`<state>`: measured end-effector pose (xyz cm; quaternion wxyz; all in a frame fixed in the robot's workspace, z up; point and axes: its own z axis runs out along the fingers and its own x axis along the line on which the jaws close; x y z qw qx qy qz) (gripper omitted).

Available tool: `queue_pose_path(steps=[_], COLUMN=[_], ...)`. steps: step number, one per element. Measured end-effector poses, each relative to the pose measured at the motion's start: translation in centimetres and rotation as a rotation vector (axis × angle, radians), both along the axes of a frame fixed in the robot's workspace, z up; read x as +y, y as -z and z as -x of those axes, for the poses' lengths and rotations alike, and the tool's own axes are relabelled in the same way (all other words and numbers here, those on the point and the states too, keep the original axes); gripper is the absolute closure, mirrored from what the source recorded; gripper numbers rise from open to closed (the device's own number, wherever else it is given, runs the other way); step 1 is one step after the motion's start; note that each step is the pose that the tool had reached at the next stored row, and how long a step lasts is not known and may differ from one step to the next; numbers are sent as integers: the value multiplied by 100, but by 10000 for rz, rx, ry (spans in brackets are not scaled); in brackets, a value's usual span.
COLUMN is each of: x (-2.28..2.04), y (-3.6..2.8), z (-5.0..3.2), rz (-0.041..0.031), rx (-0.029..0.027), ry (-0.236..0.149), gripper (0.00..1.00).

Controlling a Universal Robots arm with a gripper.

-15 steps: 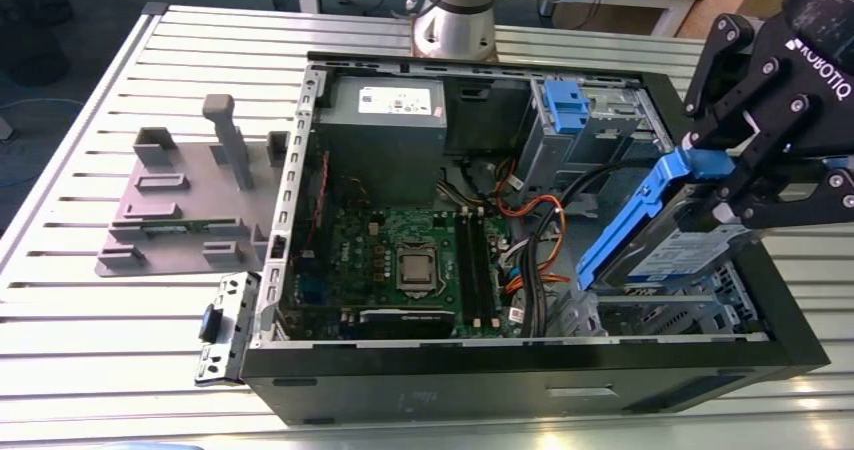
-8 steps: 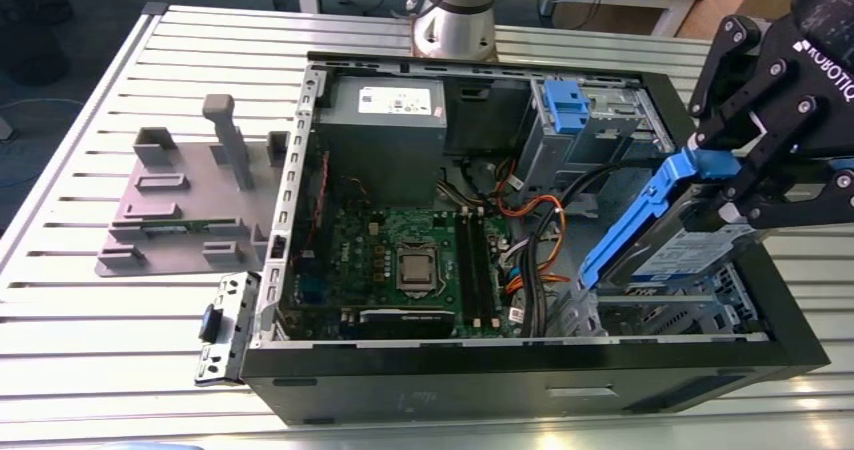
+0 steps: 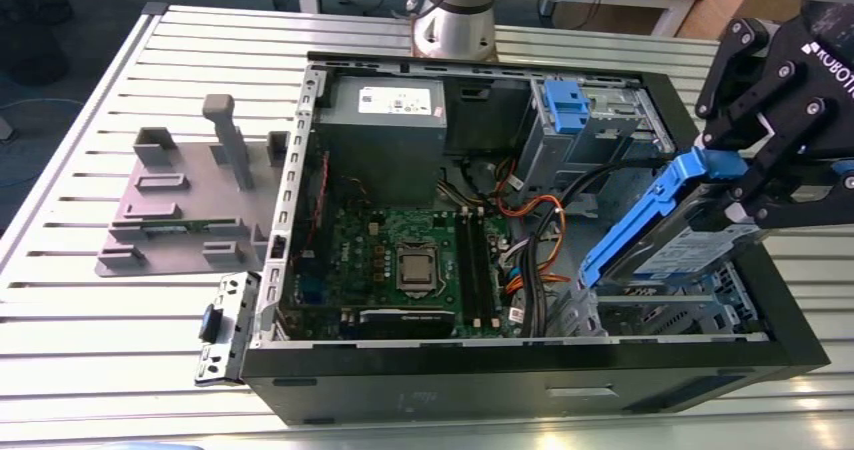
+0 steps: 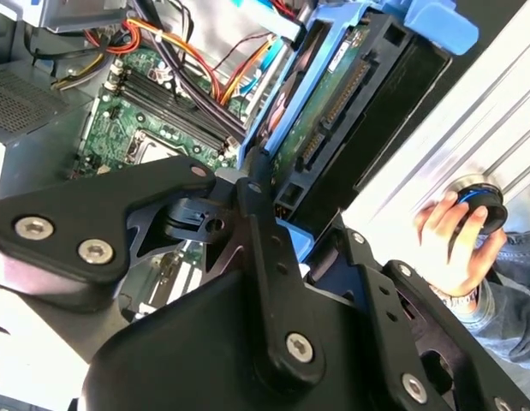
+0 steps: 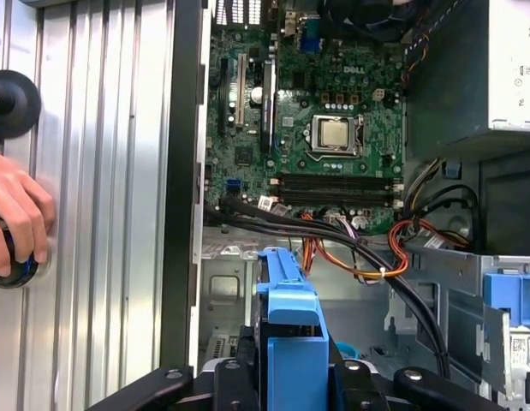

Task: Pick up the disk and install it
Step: 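Insert the second disk wire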

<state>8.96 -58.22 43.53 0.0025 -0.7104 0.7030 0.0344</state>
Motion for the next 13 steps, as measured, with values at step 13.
queue_pose_path(steps=[13], x=[2], y=[-4], z=[-148], rz=[-4], rx=[0], ry=[121], gripper=[63])
